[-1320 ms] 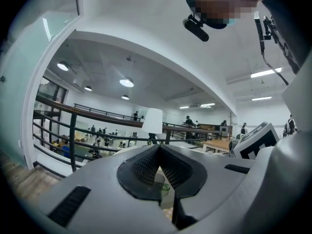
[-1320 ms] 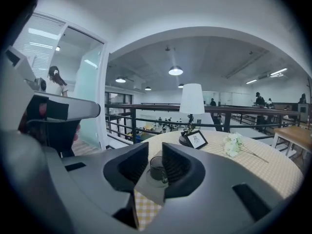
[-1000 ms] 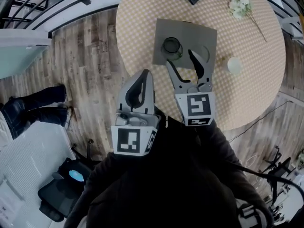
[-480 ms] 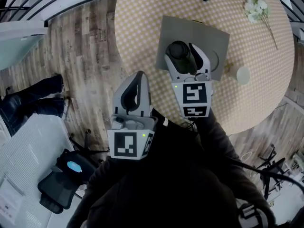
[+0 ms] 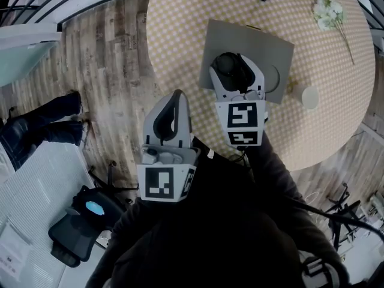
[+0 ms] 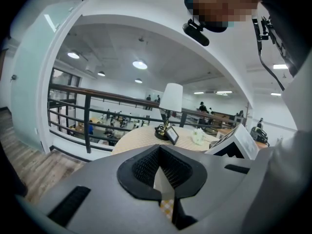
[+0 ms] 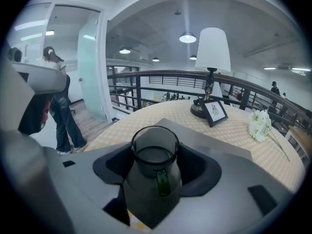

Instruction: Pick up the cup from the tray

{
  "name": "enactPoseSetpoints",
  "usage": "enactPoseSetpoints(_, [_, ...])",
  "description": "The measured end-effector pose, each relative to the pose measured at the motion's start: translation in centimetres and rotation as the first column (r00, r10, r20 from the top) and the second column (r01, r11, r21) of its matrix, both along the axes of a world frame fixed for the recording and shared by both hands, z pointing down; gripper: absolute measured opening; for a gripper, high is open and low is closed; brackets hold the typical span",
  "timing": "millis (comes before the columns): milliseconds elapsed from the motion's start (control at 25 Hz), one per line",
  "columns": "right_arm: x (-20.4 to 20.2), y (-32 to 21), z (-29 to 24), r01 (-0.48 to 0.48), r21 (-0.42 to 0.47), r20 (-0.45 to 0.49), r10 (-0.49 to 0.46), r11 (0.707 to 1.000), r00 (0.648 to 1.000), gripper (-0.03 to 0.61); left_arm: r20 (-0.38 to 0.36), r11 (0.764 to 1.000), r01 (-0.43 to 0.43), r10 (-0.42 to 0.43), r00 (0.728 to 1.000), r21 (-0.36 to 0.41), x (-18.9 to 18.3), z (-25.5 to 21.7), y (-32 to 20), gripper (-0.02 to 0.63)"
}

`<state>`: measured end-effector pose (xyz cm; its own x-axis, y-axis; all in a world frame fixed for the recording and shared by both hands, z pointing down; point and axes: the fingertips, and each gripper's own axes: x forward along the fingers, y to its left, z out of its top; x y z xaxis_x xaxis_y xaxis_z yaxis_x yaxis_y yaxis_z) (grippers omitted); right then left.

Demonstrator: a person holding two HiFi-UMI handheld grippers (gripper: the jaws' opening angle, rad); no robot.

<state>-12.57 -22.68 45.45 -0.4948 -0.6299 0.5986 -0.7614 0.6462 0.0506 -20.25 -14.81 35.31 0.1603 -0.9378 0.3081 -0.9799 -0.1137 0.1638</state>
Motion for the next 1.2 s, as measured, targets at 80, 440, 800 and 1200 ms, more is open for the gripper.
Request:
enactPoseSetpoints(80, [0.0, 0.0, 0.1, 0.005, -0.003, -0.003, -0.005, 1.0, 1.0, 0.272, -0.001, 1.0, 0.006, -0.006, 1.0, 0.002, 0.0, -0.2, 0.0, 0.005])
enactPoseSetpoints(440, [0.5, 0.4, -1.5, -0.012, 0.029, 0.029, 0.011, 1.0, 1.0, 0.268, 0.011, 1.0, -0.012, 0.012, 1.0, 0.027, 0.5, -1.2, 0.6, 0.003])
enactPoseSetpoints(800, [3.5, 1.6, -3.6, -0.081, 0.076, 0.033, 0.079, 0.994, 0.996, 0.268, 0.007, 0.994, -0.088, 0.088, 0.996, 0.066, 3.0, -2.7, 1.4, 0.003])
enactPoseSetpoints(1200, [9.1, 4.3, -3.5, -0.236, 0.082, 0.037, 0.233, 0.968, 0.972, 0.268, 0.012, 0.968, -0.24, 0.239, 0.971, 0.076, 7.3, -2.7, 2.7, 0.003])
